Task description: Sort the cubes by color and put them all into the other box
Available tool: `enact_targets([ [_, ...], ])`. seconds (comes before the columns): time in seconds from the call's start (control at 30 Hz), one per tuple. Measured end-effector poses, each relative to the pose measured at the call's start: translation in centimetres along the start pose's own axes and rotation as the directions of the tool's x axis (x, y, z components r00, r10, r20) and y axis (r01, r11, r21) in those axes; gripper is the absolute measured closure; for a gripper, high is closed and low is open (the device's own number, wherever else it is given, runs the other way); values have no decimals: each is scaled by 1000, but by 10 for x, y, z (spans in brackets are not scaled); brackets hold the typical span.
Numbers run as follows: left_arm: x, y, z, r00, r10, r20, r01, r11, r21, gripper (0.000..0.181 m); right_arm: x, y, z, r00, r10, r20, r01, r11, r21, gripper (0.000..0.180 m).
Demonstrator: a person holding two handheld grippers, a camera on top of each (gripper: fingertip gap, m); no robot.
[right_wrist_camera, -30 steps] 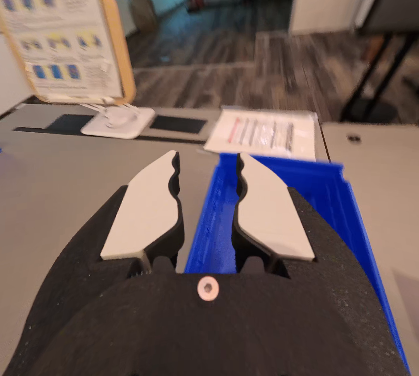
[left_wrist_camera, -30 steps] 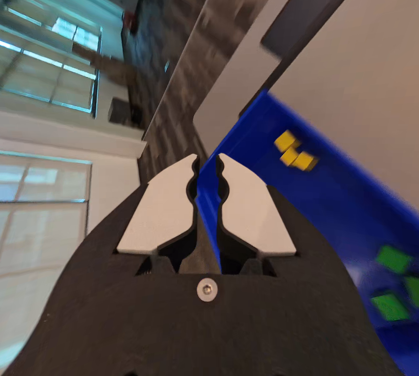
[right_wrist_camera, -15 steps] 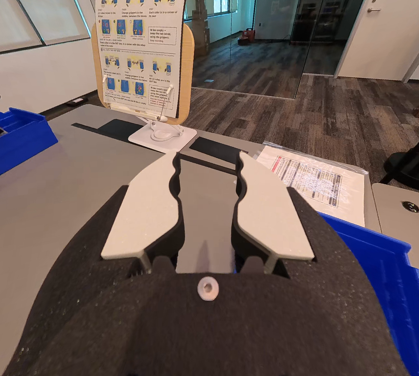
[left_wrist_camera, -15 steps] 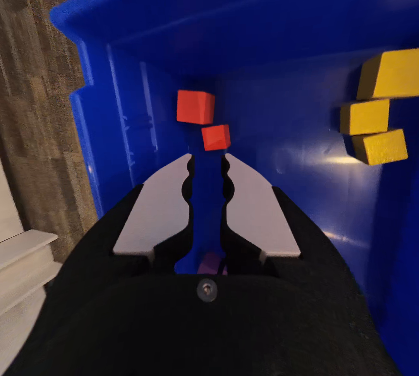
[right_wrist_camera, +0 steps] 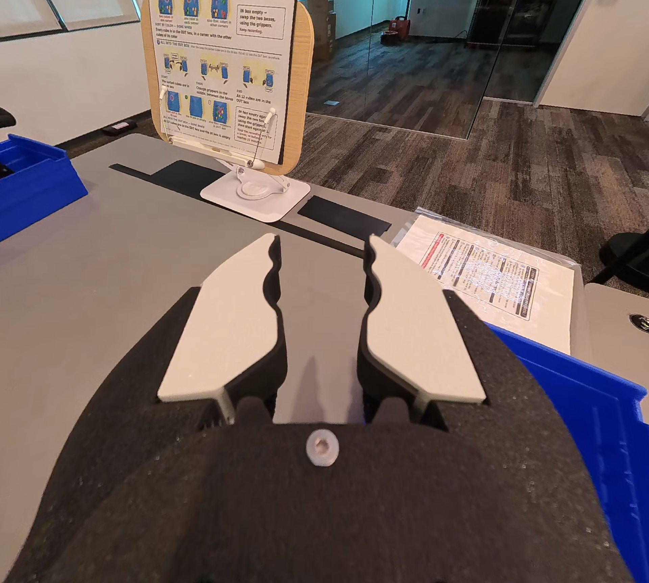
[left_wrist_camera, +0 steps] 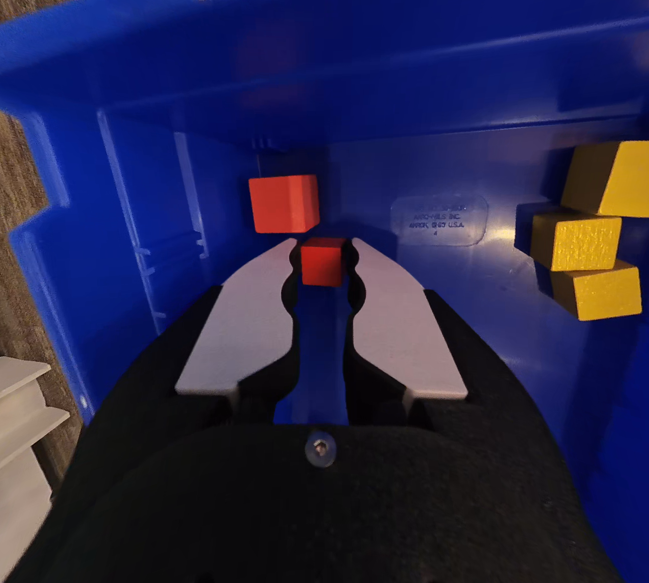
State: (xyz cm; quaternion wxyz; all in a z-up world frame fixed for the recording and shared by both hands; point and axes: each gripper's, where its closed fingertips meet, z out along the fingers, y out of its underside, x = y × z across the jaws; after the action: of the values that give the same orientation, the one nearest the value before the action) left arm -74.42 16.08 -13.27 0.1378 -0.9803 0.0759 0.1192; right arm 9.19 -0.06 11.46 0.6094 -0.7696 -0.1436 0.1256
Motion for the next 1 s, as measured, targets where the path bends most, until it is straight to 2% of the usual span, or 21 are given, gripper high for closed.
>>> enact_targets([
  [0.13, 0, -2, -13, 1000, -9, -29, 10, 998, 55, 159, -1, 3, 3, 1000, -12, 2, 12, 1000, -25, 136],
  [0.23, 9, -18, -46, 995, -4, -98, 25, 976, 216, 159, -12, -2, 7, 999, -21, 36, 22, 1000, -15, 137],
  [0.3, 29, -34, -86, 985, 72, -158, -7, 926, 377, 159, -27, -8, 14, 996, -43, 82, 44, 999, -8, 137],
  [0.37, 64, -50, -139, 961, 207, -183, -71, 824, 562, 159, -52, -15, 24, 984, -73, 161, 74, 997, -3, 137],
  [0.43, 108, -57, -194, 926, 352, -137, -151, 676, 721, 159, -86, -23, 37, 959, -100, 266, 102, 995, 5, 137],
  [0.53, 189, -47, -267, 822, 570, 21, -274, 361, 891, 159, -147, -32, 63, 889, -90, 449, 92, 996, 17, 136],
  [0.67, 284, -19, -311, 711, 673, 202, -357, 99, 929, 159, -234, -39, 93, 730, 36, 682, -31, 999, -19, 132],
  [0.77, 340, 2, -331, 634, 717, 289, -373, -43, 927, 159, -289, -32, 105, 562, 154, 813, -116, 987, -107, 129],
  [0.87, 380, 20, -350, 578, 752, 317, -336, -134, 932, 159, -325, -17, 116, 411, 273, 870, -166, 961, -223, 123],
  [1.0, 410, 34, -373, 525, 794, 305, -261, -191, 946, 160, -347, -6, 122, 206, 412, 888, -218, 904, -369, 119],
])
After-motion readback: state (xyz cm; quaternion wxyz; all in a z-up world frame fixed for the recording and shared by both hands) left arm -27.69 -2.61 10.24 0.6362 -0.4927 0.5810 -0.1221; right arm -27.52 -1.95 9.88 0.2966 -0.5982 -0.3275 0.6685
